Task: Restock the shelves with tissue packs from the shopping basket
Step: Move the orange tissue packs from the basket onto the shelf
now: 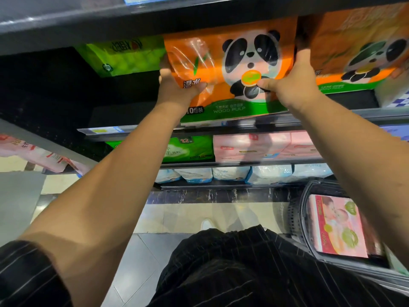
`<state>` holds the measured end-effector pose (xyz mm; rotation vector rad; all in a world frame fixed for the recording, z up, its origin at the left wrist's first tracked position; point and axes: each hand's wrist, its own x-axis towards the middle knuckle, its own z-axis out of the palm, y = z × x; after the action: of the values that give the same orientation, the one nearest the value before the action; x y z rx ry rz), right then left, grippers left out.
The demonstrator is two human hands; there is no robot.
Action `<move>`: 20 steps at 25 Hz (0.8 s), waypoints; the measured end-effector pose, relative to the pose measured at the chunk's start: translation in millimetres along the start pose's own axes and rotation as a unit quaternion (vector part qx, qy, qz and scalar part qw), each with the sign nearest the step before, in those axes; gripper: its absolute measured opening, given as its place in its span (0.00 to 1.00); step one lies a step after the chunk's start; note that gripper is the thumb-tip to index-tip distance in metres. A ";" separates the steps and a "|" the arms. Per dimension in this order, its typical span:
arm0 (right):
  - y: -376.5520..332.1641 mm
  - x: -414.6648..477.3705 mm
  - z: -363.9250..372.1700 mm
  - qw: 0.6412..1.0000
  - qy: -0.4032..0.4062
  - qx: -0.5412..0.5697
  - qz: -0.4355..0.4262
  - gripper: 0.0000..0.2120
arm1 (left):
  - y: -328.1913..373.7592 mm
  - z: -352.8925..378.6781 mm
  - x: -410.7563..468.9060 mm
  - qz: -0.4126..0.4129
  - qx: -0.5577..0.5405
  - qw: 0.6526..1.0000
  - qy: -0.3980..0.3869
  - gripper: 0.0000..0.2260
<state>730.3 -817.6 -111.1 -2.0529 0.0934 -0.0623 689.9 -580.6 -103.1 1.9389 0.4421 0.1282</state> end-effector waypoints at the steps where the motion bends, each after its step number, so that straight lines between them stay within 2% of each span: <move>1: -1.9 4.7 2.2 1.000 0.018 -0.004 0.001 0.32 | 0.8 0.7 3.7 0.015 -0.014 1.000 -0.004 0.28; 3: -1.2 8.6 6.2 0.999 0.034 -0.001 0.011 0.32 | 1.1 3.2 9.6 0.044 -0.031 0.999 -0.004 0.38; 5: 8.7 4.2 10.0 0.999 0.039 -0.012 0.004 0.34 | -5.3 9.3 10.1 0.054 -0.019 0.998 -0.014 0.43; 10: 33.7 -4.2 11.9 0.991 0.090 -0.099 -0.008 0.40 | -25.2 31.9 5.8 0.061 -0.010 0.998 0.000 0.43; 12: 38.9 -4.5 11.2 0.987 0.085 -0.137 -0.010 0.41 | -30.4 35.7 7.4 0.068 -0.002 0.998 0.013 0.43; 16: 42.5 -3.3 11.6 0.987 0.062 -0.148 0.004 0.41 | -36.5 40.0 7.3 0.065 0.022 0.998 -0.005 0.46; 18: 42.3 -1.6 15.4 0.989 0.064 -0.137 -0.004 0.40 | -39.2 39.4 10.9 0.066 0.034 0.997 -0.019 0.50; 20: 41.3 1.5 16.9 0.988 0.080 -0.132 -0.013 0.37 | -39.9 41.0 16.7 0.082 0.035 0.996 -0.018 0.50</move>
<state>731.6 -822.0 -155.6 -2.3120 0.1827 -0.2433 707.4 -596.5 -157.8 2.0429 0.2667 0.1859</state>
